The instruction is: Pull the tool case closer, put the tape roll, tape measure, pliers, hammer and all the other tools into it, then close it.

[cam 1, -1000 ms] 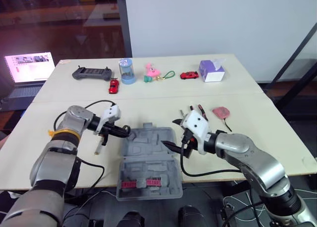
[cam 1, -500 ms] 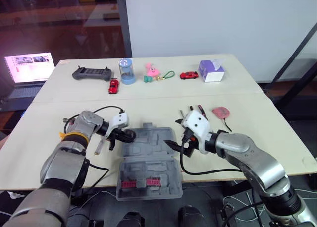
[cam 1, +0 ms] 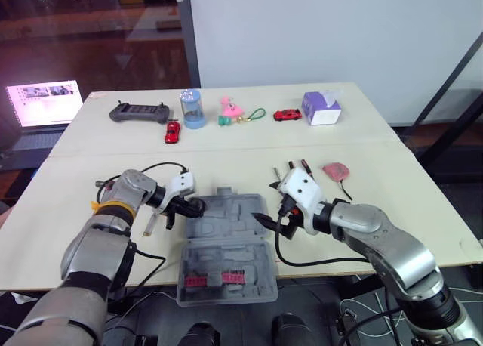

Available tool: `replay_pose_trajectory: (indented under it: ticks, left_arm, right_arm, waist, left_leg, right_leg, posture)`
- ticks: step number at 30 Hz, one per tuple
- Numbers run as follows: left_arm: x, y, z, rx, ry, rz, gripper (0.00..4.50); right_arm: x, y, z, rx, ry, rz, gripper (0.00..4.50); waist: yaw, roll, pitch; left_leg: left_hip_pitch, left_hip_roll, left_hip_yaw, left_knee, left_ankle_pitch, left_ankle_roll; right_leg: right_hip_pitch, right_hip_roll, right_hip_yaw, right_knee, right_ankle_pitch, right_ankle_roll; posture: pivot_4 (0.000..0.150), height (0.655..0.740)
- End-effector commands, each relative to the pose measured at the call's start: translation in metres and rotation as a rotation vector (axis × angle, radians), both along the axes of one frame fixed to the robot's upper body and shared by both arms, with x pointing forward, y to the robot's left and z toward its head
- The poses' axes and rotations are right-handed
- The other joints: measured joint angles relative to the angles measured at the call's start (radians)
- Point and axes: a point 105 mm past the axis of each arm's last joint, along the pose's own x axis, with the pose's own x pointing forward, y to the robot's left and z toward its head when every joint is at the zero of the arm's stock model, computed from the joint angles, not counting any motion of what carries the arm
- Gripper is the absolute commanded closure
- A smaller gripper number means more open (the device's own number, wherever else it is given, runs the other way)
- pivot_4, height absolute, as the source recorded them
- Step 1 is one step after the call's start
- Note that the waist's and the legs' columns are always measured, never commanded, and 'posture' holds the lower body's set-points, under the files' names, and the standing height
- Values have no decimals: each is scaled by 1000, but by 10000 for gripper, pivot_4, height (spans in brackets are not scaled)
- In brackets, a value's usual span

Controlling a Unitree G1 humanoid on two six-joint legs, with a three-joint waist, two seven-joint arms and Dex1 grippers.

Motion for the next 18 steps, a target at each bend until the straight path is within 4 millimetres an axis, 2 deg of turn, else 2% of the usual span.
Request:
replay_pose_trajectory:
  ticks: [1, 2, 11, 15, 18]
  left_arm:
    - [4, 7, 3, 23, -12, 36, 24299]
    - [6, 6, 6, 14, -17, 40, 20274]
    - [10, 5, 31, -61, -37, 29, 20274]
    - [17, 6, 49, -160, -74, 72, 20274]
    - [19, 9, 50, -201, -99, 111, 20274]
  right_arm:
    - [-2, 0, 16, 22, -66, 6, 0]
    - [-1, 0, 16, 23, -66, 6, 0]
    - [-1, 0, 17, 27, -67, 8, 0]
    - [0, 1, 17, 30, -70, 9, 0]
    - [-1, 2, 16, 33, -70, 8, 0]
  waist:
    - [0, 0, 0]
    - [0, 0, 0]
    - [0, 0, 0]
    - [-1, 0, 0]
    - [-1, 0, 0]
  left_leg:
    - [0, 0, 0, 0, 0, 0]
    - [0, 0, 0, 0, 0, 0]
    - [-1, 0, 0, 0, 0, 0]
    - [-1, 0, 0, 0, 0, 0]
    - [-1, 0, 0, 0, 0, 0]
  right_leg:
    - [0, 0, 0, 0, 0, 0]
    - [0, 0, 0, 0, 0, 0]
    - [0, 0, 0, 0, 0, 0]
    - [0, 0, 0, 0, 0, 0]
    - [0, 0, 0, 0, 0, 0]
  posture:
    - [1500, 7400]
    - [1500, 7400]
    - [1500, 7400]
    - [1500, 7400]
    - [1500, 7400]
